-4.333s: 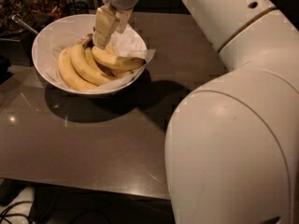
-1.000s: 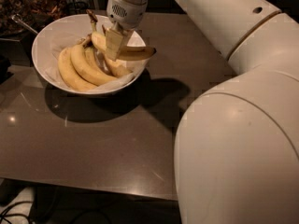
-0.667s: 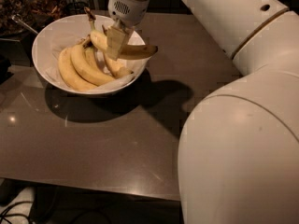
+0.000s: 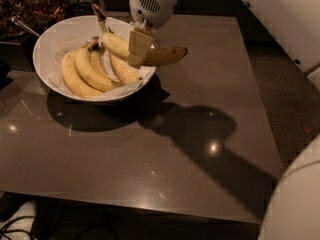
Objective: Pick banana from white bowl
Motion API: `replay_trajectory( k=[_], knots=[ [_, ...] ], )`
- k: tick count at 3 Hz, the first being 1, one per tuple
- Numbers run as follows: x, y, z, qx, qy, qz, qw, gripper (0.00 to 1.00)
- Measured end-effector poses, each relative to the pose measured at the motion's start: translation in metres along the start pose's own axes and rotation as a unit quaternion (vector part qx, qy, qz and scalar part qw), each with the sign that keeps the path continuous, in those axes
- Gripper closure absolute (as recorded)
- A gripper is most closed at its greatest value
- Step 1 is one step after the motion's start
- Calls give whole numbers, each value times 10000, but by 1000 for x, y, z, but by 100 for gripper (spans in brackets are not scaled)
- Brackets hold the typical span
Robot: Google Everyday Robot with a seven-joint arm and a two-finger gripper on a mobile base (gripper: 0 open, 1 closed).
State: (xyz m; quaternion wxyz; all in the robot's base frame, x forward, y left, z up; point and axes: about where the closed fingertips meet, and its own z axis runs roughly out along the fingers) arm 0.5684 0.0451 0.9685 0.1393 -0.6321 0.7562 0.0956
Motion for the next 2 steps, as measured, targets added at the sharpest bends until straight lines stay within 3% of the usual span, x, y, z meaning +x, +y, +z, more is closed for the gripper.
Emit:
replay_trajectory(
  k=[2],
  knots=[
    [31, 50, -29, 65, 37, -201, 9998, 100]
  ],
)
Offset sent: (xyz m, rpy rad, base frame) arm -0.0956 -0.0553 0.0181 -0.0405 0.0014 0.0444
